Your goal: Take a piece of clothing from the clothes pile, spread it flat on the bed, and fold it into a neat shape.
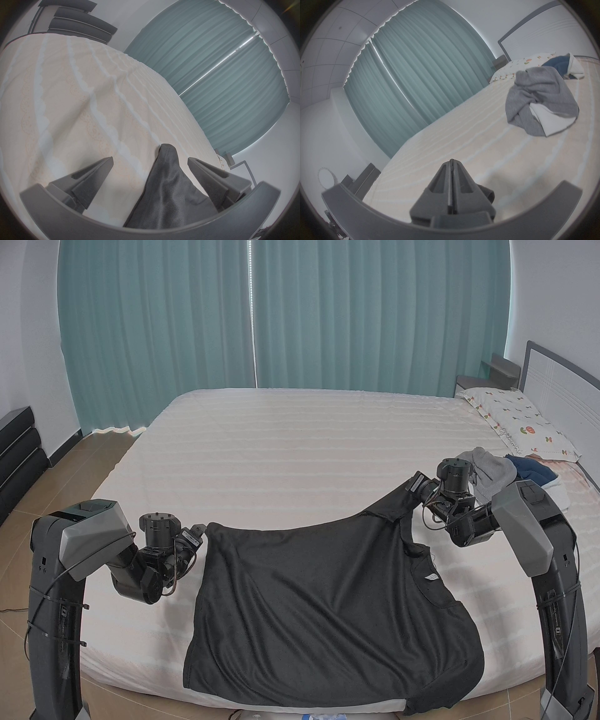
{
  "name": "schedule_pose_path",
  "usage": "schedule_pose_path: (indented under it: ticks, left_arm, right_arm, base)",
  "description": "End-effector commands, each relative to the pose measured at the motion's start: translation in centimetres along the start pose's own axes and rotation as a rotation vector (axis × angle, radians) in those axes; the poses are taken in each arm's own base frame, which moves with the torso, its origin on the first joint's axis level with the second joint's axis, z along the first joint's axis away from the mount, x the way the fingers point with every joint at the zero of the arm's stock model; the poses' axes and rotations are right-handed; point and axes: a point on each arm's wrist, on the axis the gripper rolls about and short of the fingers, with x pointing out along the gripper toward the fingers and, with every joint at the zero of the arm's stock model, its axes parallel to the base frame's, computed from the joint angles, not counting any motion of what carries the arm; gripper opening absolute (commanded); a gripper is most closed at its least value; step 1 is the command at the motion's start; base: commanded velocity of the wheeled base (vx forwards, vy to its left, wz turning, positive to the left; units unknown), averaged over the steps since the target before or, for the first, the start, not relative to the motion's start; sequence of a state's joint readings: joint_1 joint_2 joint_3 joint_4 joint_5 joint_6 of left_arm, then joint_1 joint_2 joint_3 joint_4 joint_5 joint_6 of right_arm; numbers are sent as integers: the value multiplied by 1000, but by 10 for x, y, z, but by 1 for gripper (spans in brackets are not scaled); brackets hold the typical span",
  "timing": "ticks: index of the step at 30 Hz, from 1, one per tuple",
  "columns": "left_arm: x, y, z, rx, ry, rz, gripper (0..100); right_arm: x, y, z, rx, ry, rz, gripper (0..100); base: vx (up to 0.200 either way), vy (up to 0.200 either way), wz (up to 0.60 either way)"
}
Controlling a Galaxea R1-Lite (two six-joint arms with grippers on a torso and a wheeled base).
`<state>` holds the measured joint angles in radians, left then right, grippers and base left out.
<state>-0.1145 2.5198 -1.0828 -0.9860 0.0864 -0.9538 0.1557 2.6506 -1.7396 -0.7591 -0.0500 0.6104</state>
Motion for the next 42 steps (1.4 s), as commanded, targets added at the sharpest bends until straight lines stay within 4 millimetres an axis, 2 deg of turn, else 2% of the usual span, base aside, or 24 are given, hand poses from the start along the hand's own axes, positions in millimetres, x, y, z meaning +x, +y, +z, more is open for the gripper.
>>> schedule_pose_path:
  ticks: [1, 4, 8, 10, 15, 16, 21, 26, 30, 35, 42]
  left_arm:
    - [0, 0, -1, 0, 0, 1, 100]
    - [0, 0, -1, 0, 0, 1, 100]
    - [0, 0, 0, 0, -2, 1, 100]
    - [0, 0, 0, 0, -2, 1, 100]
    - [0, 0, 0, 0, -2, 1, 100]
    - [0, 0, 0, 0, -2, 1, 100]
    - [1, 0, -1, 2, 0, 2, 100]
    - [1, 0, -1, 1, -1, 2, 100]
    - [1, 0, -1, 2, -1, 0, 100]
    - [1, 0, -1, 2, -1, 2, 100]
    - [1, -1, -1, 2, -1, 2, 100]
  right_arm:
    - [22, 3, 10, -6, -73, -14, 0]
    - [24, 2, 13, -13, -52, -14, 0]
    - [26, -1, 4, -34, -33, -11, 0]
    - [29, -12, -7, -53, -16, -28, 0]
    - [33, -31, -21, -58, 19, -67, 0]
    - [34, -33, -24, -63, 27, -68, 100]
    - [34, -37, -31, -67, 62, -89, 100]
    - [30, -28, -12, -60, 54, -101, 100]
    - [4, -29, -3, -71, 129, -133, 100]
    - [-30, -38, -8, -139, 294, -109, 100]
    - [-42, -49, -22, -192, 367, -129, 100]
  base:
    - [0, 0, 0]
    - [0, 0, 0]
    - [0, 0, 0]
    - [0, 0, 0]
    - [0, 0, 0]
    - [0, 0, 0]
    - [0, 0, 0]
    - [0, 0, 0]
    - [0, 0, 0]
    - [0, 0, 0]
    - [0, 0, 0]
